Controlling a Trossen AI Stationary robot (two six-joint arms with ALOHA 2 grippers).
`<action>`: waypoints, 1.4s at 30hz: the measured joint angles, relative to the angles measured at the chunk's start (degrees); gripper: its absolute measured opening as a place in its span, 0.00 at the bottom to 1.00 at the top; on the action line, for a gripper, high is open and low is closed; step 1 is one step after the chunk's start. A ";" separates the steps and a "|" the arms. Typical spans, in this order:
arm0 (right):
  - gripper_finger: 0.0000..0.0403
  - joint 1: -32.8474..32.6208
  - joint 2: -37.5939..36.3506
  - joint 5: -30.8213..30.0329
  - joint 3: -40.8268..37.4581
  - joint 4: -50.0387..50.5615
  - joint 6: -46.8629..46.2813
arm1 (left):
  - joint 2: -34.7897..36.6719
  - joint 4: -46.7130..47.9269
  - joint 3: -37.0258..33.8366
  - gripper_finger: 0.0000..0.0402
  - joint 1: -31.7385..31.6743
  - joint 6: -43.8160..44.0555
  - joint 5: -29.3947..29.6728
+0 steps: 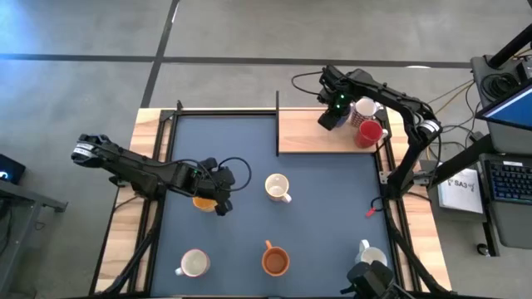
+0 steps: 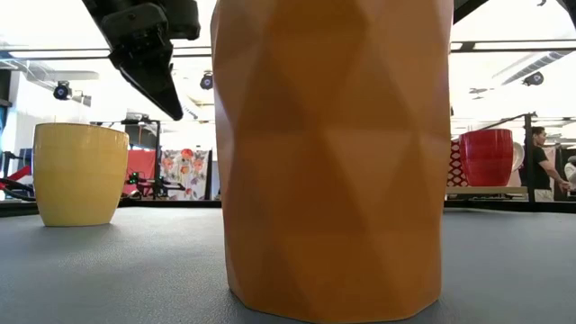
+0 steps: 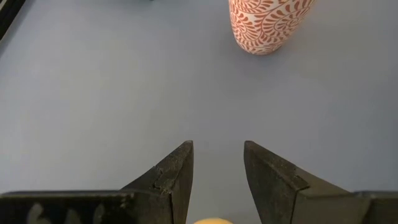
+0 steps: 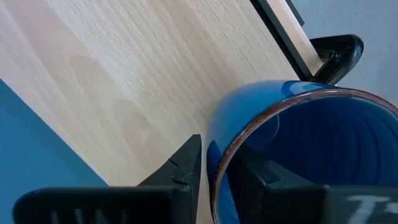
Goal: Place coffee mugs
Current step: Put the blue mug on the shelf, then put the orange patterned mug on the shelf
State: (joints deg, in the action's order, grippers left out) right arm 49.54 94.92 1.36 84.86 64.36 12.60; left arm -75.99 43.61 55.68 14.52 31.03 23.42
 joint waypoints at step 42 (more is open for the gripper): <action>0.15 -44.27 -17.49 9.14 -3.70 -3.79 -25.68 | 0.00 -6.77 0.00 0.31 1.19 2.97 0.04</action>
State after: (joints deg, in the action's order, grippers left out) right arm 5.27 77.43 10.50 81.15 60.56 -13.08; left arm -75.99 36.84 55.68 15.71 34.00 23.46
